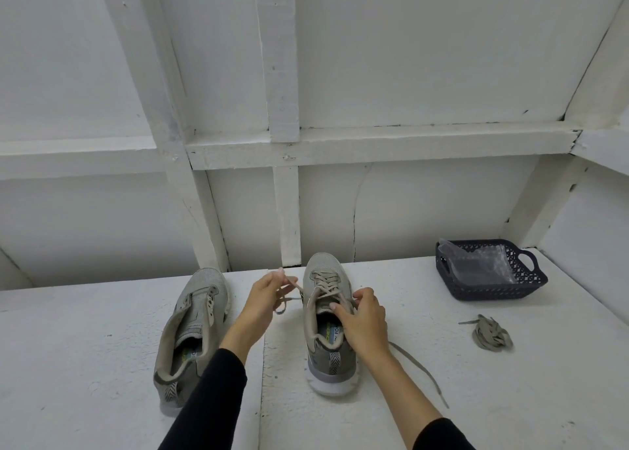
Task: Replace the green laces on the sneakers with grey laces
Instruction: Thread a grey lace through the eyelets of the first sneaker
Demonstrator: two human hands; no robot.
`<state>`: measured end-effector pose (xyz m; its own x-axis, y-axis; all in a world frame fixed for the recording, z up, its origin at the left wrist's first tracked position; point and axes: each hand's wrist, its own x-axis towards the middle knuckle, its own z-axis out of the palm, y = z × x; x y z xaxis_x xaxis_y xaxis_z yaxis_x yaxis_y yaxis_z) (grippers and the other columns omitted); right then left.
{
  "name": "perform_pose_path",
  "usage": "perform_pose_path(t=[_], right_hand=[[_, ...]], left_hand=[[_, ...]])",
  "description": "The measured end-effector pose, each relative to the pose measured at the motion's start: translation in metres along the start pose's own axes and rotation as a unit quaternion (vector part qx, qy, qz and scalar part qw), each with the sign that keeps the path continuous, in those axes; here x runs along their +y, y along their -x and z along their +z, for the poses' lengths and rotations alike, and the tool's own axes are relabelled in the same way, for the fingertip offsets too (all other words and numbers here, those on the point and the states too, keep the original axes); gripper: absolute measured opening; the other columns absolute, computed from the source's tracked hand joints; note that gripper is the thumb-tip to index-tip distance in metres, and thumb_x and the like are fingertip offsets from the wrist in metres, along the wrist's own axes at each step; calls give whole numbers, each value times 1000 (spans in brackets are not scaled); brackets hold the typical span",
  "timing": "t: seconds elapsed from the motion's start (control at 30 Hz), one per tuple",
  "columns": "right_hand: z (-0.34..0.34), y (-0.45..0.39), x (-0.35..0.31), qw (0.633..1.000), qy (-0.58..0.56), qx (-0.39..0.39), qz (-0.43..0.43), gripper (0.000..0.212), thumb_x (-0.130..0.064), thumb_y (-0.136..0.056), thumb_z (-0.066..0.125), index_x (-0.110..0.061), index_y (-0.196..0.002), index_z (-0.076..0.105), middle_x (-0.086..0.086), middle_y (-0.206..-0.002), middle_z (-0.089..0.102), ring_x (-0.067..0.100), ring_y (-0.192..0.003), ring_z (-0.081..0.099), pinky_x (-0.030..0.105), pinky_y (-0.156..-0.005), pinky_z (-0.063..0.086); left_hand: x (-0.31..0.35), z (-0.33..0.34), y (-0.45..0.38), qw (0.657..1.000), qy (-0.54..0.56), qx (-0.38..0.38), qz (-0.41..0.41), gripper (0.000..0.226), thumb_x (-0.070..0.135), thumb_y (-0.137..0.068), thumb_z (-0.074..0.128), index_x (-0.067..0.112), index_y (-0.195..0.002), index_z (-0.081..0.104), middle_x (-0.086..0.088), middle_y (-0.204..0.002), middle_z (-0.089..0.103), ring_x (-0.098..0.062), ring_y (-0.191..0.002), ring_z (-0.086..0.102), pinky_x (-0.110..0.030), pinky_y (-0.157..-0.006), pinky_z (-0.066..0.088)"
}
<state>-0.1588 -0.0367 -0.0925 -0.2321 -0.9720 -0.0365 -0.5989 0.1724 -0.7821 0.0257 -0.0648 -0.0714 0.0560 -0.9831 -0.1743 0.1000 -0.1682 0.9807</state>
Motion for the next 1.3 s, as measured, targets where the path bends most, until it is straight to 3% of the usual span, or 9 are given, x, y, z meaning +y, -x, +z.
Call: perform_pose_path(t=[0.07, 0.13, 0.23, 0.37, 0.5, 0.7, 0.93, 1.2, 1.3], right_hand=[[0, 0, 0, 1000, 9, -4, -4, 36, -45, -86, 66, -24, -103, 43, -3, -107, 52, 21, -106, 47, 41, -89, 44], [0, 0, 1, 1000, 19, -8, -8, 33, -47, -86, 64, -25, -100, 45, -5, -105, 53, 20, -104, 47, 41, -88, 44], [0, -3, 4, 1000, 19, -11, -18, 30, -51, -85, 64, -26, -94, 50, -6, -100, 55, 19, -100, 49, 40, -85, 45], [-2, -5, 8, 999, -30, -22, -25, 30, -57, -92, 49, -28, -84, 54, -8, -95, 60, 18, -94, 54, 43, -87, 45], [-3, -9, 12, 996, -91, -5, -9, 24, -33, -97, 53, -27, -74, 53, -3, -84, 64, 21, -85, 60, 45, -83, 49], [-12, -17, 9, 988, -142, 51, 30, 18, -16, -98, 51, -8, -83, 57, 5, -84, 60, 24, -82, 55, 29, -68, 36], [-5, -23, 11, 981, -156, -79, 81, 25, -24, -102, 43, -16, -121, 57, 1, -110, 57, 17, -103, 52, 30, -92, 42], [-7, -31, 14, 984, -146, -49, 86, 20, -17, -98, 45, -14, -100, 64, 6, -103, 65, 22, -97, 59, 32, -83, 47], [-4, -35, 16, 988, -123, -51, 72, 19, -18, -97, 49, -12, -96, 66, 7, -99, 68, 23, -92, 61, 32, -79, 49]], left_hand=[[1, 2, -1, 987, 157, 16, -34, 35, 29, -105, 39, 11, -78, 52, -3, -82, 68, -19, -85, 67, -34, -81, 50], [0, 6, -1, 975, 216, 20, -54, 35, 27, -106, 38, 11, -75, 46, -2, -66, 55, -15, -61, 60, -34, -77, 51], [-6, 12, 0, 998, 50, 15, -44, 30, 32, -104, 41, 13, -80, 43, 0, -69, 48, -10, -58, 50, -26, -62, 45], [-8, 11, 3, 992, -118, -49, -5, 19, 31, -102, 47, 14, -93, 47, 0, -75, 52, -8, -66, 50, -16, -55, 39], [-8, 14, 4, 989, -121, -82, -7, 17, 25, -103, 46, 11, -94, 47, 0, -73, 52, -6, -61, 49, -13, -53, 41], [-9, 18, 0, 993, -109, -41, -23, 21, 30, -102, 48, 13, -90, 45, 3, -66, 46, -7, -55, 39, -20, -54, 36], [-24, 31, 1, 985, -139, -11, -101, 18, 35, -101, 49, 17, -100, 49, -5, -95, 60, -14, -74, 56, -30, -70, 52], [-19, 29, 2, 974, -175, -44, -137, 21, 30, -97, 50, 18, -82, 43, -3, -73, 49, -14, -57, 44, -25, -58, 44], [-21, 28, -5, 959, -264, -12, -101, 26, 37, -94, 53, 19, -77, 46, 2, -75, 53, -20, -75, 50, -29, -67, 39]])
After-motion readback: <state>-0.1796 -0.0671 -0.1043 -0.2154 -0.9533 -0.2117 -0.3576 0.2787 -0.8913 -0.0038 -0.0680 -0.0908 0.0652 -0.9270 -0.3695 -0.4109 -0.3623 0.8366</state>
